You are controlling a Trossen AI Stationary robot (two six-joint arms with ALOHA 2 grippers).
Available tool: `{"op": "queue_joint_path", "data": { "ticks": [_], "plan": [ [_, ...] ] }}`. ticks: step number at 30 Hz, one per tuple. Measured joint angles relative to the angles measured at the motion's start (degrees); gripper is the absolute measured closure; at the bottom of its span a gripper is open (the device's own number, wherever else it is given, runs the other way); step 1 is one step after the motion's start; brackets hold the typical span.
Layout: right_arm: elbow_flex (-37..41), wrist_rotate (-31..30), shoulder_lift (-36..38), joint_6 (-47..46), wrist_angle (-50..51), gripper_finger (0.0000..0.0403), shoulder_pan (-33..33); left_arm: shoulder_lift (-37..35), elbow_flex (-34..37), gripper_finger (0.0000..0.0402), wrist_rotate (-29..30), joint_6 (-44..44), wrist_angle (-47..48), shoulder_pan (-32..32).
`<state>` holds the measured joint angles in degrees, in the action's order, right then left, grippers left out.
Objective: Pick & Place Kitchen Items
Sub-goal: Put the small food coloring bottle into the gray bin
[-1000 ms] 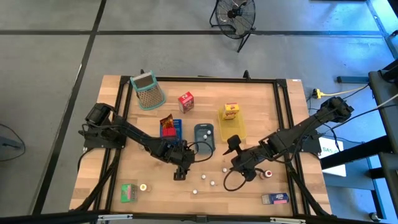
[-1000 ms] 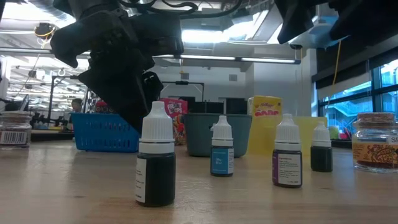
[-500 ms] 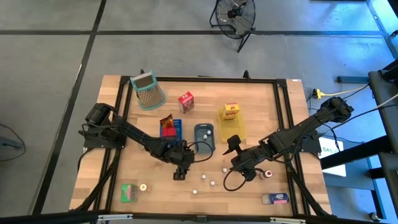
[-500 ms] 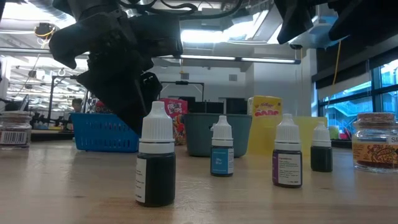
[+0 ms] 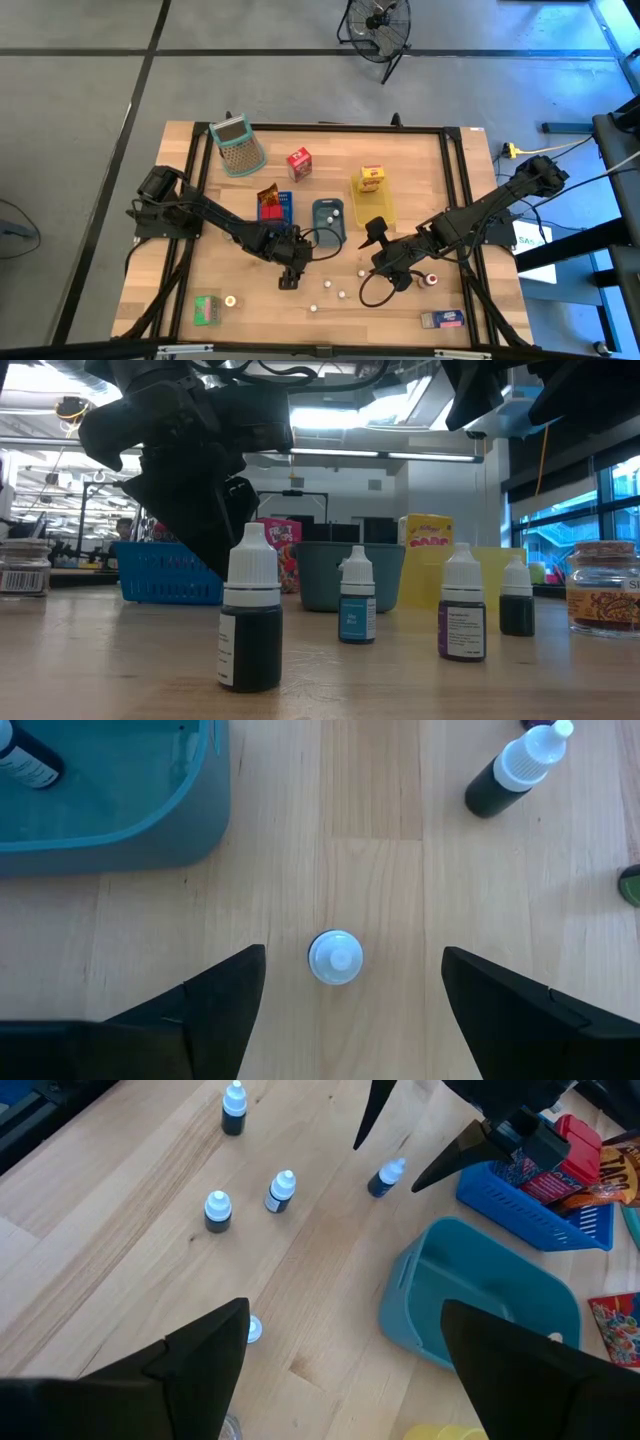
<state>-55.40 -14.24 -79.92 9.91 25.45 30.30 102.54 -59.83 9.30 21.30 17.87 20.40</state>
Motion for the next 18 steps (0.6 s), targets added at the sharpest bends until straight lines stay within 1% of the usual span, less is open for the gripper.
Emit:
{"op": "queue_joint_path", "data": {
  "ticks": [7, 13, 18],
  "plan": [
    [0.07, 0.14, 0.0, 0.0, -0.21, 0.0071, 0.0, 0.0, 0.0, 0.0103, 0.0, 0.02, -0.07, 0.0],
    [3.05, 0.02, -0.02, 1.03, -4.25, 0.0071, 0.0, 0.0, 0.0, 0.0103, 0.0, 0.02, -0.09, 0.0],
    [3.39, -0.08, -0.02, 1.51, -4.87, 0.0071, 0.0, 0.0, 0.0, 0.0103, 0.0, 0.02, -0.09, 0.0]
  ]
}}
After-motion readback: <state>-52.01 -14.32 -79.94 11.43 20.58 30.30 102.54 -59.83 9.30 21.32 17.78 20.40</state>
